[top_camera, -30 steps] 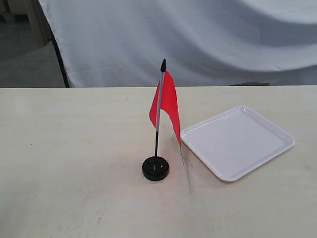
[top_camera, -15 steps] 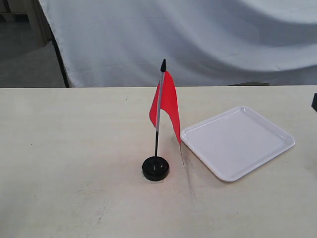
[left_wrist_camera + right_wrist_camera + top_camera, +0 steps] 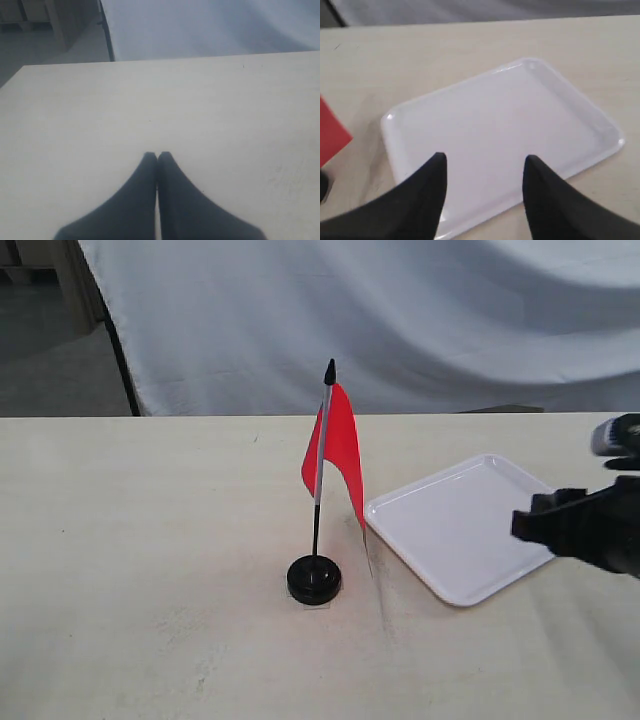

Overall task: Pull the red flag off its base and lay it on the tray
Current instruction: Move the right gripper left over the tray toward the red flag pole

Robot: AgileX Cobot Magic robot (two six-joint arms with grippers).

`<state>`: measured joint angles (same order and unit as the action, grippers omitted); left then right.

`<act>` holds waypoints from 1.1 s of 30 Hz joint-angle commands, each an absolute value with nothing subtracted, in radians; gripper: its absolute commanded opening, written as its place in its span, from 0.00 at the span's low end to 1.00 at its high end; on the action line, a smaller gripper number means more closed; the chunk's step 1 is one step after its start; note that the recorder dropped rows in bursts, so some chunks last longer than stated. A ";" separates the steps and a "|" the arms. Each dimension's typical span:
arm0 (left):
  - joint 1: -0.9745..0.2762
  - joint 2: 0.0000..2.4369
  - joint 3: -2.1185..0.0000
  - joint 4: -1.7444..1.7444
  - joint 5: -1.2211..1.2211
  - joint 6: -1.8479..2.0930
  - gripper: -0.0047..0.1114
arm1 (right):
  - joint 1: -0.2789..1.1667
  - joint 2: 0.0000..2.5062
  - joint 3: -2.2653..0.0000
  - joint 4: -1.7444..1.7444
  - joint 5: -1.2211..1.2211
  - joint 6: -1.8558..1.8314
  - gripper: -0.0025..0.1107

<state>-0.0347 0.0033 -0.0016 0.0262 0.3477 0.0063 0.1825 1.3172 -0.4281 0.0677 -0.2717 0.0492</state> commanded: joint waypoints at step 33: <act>-0.033 0.000 0.000 0.029 0.343 0.000 0.04 | 0.586 1.779 -0.609 -0.102 -0.751 0.031 0.64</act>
<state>-0.0347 0.0033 -0.0016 0.0262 0.3477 0.0063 0.5854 1.7585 -0.6027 -0.0937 -0.6925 0.0287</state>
